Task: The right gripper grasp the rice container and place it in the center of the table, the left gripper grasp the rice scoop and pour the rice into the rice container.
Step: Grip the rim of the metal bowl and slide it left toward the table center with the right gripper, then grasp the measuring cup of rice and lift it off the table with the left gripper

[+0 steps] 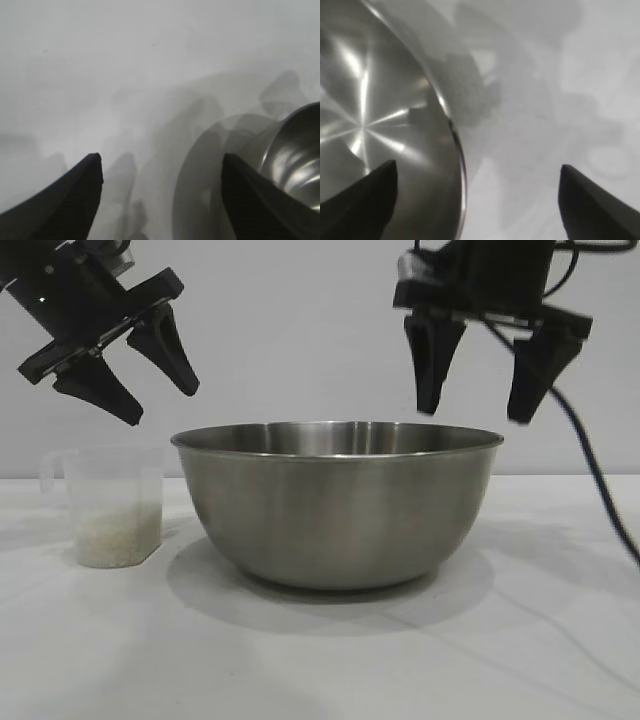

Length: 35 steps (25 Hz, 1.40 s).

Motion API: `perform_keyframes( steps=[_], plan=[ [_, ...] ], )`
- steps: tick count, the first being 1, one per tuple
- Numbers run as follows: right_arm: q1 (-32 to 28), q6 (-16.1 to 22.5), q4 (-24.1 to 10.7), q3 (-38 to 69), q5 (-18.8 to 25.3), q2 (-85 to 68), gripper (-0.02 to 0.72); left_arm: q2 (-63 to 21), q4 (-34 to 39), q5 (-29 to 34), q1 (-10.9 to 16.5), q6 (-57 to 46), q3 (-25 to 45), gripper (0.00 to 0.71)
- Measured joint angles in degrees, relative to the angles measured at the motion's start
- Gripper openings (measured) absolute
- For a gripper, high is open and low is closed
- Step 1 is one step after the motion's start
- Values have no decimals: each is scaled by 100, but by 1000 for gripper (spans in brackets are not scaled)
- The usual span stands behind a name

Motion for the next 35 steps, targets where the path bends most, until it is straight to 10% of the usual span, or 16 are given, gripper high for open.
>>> perform_keyframes(
  steps=[13,25,35],
  plan=[
    [-1598,25,-157,-323,337,-322,588,0,0,12,0,8,0,471],
    [-1678,25,13,-118,420,-2584,588,0,0,12,0,8,0,471],
    [-1678,25,-6,2141,487,-5041,588,0,0,24,0,8,0,471]
  ],
)
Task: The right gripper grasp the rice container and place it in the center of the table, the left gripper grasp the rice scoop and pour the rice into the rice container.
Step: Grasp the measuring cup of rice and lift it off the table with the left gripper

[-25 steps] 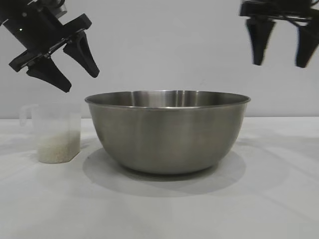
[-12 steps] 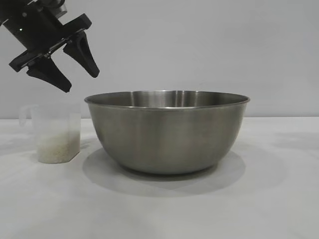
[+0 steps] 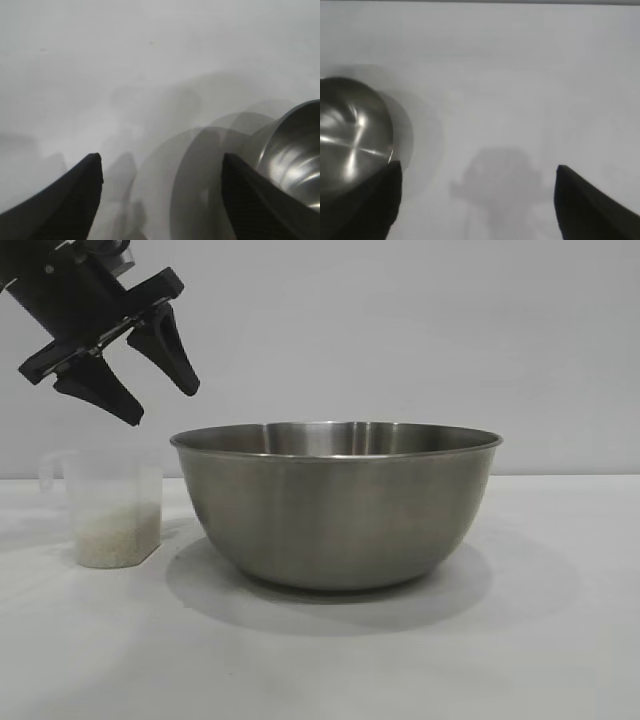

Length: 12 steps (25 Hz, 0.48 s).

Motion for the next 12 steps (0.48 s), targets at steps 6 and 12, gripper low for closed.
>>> perform_keyframes(
  steps=[6,12],
  plan=[
    [0,0,0,1592,23,-1746,588,0,0,0,0,0,0,471],
    [0,0,-241,3025,52,-3727,588,0,0,44,0,0,0,471]
  ],
)
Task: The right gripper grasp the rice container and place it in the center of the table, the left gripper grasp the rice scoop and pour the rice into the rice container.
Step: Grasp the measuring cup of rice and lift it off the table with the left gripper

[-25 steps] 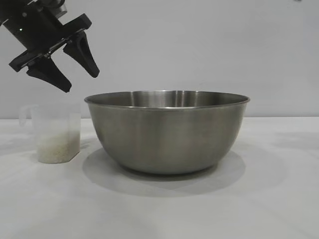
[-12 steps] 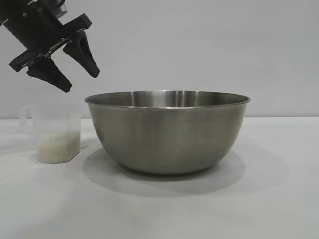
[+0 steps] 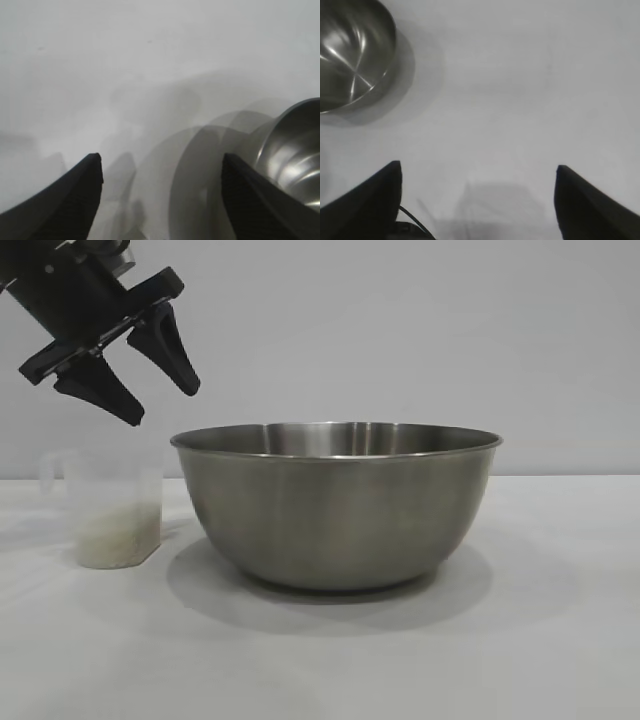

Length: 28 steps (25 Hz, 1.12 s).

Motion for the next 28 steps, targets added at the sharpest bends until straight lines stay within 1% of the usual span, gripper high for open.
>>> perform_keyframes(
  steps=[2,7,9,17,25,28],
  plan=[
    [0,0,-62,401,-83,-572,588,0,0,0,0,0,0,471],
    [0,0,-71,1326,-608,-1715,588,0,0,0,0,0,0,471],
    [0,0,-71,1569,-714,-2023,588,0,0,0,0,0,0,471],
    [0,0,-120,1711,-717,-2826,588,0,0,70,0,0,0,471],
    [0,8,-134,1711,-717,-2876,588,0,0,358,0,-25,0,471],
    [0,8,-134,1711,-717,-2876,588,0,13,520,0,-301,0,471]
  ],
)
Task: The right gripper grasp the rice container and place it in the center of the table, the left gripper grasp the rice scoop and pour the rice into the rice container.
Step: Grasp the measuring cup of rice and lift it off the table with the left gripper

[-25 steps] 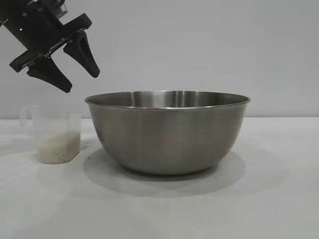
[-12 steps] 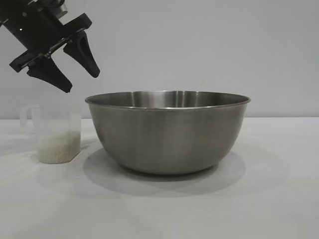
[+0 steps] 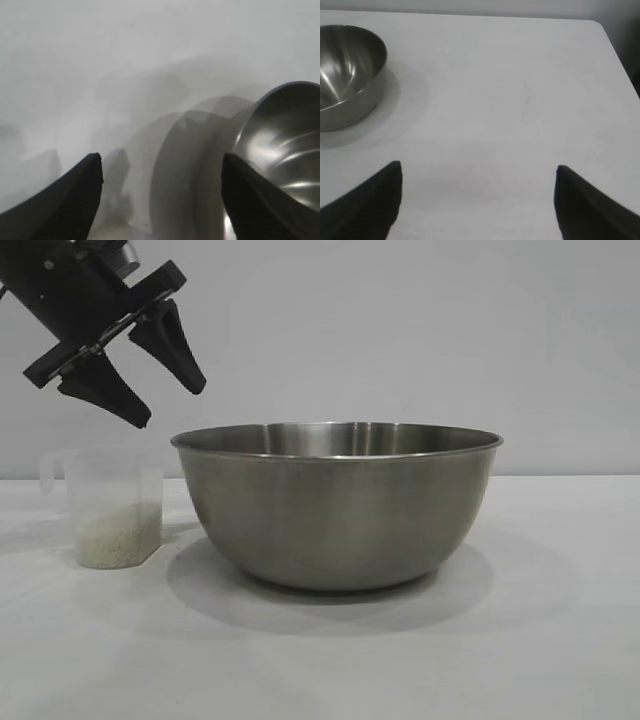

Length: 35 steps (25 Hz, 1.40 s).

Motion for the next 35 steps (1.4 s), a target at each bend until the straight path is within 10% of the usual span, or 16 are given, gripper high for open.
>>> perform_keyframes(
  steps=[13,19,29,35],
  plan=[
    [0,0,0,0,0,0,588,-478,1370,2586,0,-1150,-12,471],
    [0,0,0,0,0,0,588,-486,3145,3193,0,-2057,-12,471],
    [0,0,0,0,0,0,588,-797,5860,1864,0,-3906,-12,471],
    [0,0,0,0,0,0,588,-956,5973,334,0,-4051,-12,281]
  ],
)
